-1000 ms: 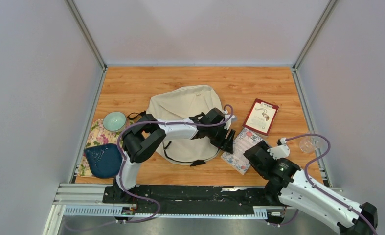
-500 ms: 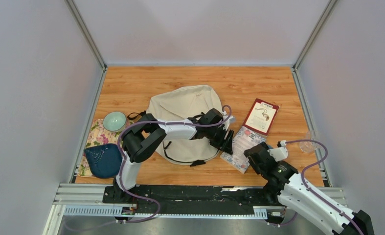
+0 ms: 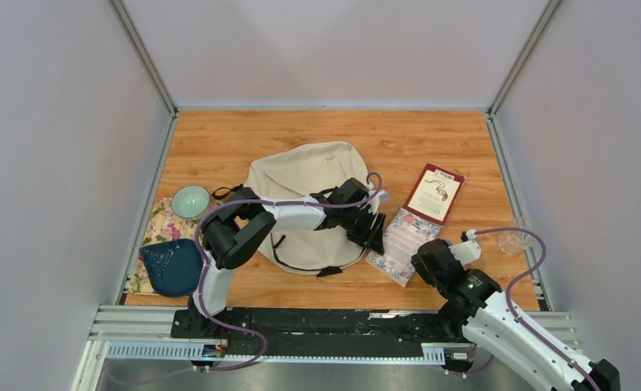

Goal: Pack the student bag
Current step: Pick up the book from the center of the board.

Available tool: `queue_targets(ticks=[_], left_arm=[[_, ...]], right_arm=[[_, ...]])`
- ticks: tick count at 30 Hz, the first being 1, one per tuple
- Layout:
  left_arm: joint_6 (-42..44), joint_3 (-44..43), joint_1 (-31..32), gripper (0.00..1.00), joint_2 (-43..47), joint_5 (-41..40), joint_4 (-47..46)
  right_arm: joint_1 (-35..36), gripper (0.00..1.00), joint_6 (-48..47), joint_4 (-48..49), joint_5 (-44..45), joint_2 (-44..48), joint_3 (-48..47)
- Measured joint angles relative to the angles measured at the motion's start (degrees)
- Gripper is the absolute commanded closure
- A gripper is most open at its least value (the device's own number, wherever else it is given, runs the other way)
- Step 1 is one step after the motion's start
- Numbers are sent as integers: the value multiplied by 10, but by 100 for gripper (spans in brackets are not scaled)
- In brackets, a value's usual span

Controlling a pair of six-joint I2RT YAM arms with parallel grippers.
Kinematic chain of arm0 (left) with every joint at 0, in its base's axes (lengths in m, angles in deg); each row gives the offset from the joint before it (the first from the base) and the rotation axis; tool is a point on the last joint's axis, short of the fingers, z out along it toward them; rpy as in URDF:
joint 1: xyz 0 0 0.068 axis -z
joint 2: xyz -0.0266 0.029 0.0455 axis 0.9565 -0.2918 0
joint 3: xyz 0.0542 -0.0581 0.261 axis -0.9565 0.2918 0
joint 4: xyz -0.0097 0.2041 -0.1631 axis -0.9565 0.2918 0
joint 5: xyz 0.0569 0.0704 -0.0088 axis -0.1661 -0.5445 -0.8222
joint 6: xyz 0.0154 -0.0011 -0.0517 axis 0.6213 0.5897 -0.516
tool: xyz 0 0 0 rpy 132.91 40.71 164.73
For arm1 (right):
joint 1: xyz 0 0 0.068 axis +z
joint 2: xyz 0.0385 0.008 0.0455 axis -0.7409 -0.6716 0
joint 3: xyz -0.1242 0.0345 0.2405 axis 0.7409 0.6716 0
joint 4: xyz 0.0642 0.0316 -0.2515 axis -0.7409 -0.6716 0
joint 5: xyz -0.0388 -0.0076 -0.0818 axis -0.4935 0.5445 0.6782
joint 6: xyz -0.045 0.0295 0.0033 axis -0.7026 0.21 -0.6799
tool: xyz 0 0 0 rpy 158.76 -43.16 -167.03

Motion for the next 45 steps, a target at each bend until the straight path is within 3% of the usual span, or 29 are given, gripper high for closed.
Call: queue_targets(ticks=[11, 25, 29, 32, 36, 41, 45], left_arm=[[0, 0, -2, 47, 0, -1, 6], [0, 0, -5, 50, 0, 2, 10], [0, 0, -5, 51, 0, 3, 11], [0, 0, -5, 52, 0, 4, 11], [0, 0, -6, 52, -1, 6, 11], [0, 0, -8, 53, -1, 8, 14], [0, 0, -10, 54, -2, 8, 19]], right_arm=[[-1, 69, -27, -10, -1, 32, -14], [-2, 66, -51, 23, -8, 2, -2], [-3, 52, -64, 34, -13, -5, -2], [-3, 50, -75, 45, -18, -6, -1], [-3, 51, -86, 52, -21, 2, 1], [-5, 70, -97, 52, -19, 24, 7], [-5, 72, -102, 53, -15, 53, 16]])
